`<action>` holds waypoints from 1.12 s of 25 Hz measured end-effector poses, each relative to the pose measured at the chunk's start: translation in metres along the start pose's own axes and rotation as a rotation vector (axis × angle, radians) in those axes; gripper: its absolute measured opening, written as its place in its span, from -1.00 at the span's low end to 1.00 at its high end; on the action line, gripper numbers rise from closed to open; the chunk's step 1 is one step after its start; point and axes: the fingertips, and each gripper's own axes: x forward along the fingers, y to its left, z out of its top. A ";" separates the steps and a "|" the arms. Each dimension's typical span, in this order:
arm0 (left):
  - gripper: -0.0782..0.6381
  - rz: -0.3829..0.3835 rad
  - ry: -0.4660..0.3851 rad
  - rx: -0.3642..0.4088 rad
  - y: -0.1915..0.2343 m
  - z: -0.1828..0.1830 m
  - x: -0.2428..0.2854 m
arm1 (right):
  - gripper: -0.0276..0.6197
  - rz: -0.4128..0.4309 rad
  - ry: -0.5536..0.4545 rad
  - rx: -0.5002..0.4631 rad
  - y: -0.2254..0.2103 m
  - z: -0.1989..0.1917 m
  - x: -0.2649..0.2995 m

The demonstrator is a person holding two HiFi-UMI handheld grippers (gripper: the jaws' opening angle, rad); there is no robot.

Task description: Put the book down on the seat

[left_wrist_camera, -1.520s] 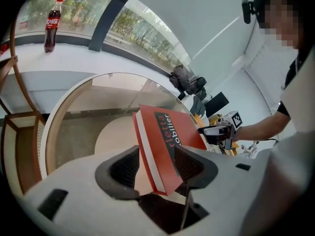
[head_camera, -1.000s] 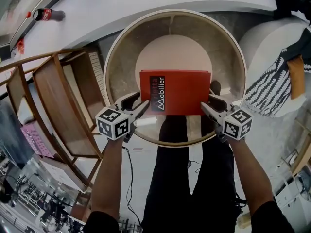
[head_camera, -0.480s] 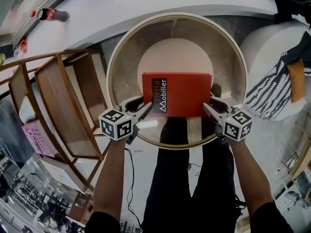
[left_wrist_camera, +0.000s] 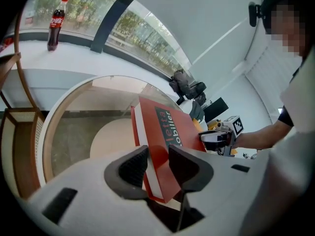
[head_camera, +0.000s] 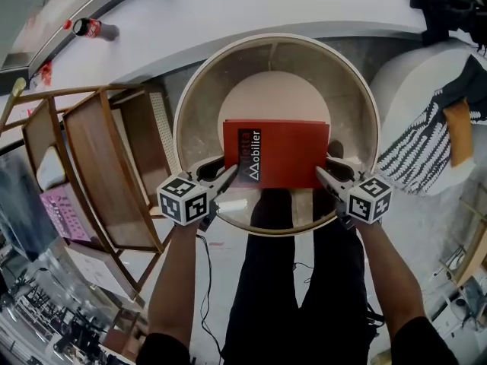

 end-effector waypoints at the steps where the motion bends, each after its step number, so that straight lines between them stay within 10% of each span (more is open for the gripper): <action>1: -0.37 0.003 -0.011 0.005 -0.003 0.005 -0.004 | -0.51 0.001 -0.007 -0.007 0.003 0.005 -0.003; 14: -0.39 -0.006 -0.290 0.071 -0.094 0.141 -0.124 | -0.54 0.041 -0.231 -0.208 0.110 0.167 -0.101; 28: -0.40 -0.022 -0.641 0.403 -0.242 0.311 -0.283 | -0.57 0.008 -0.616 -0.521 0.270 0.353 -0.271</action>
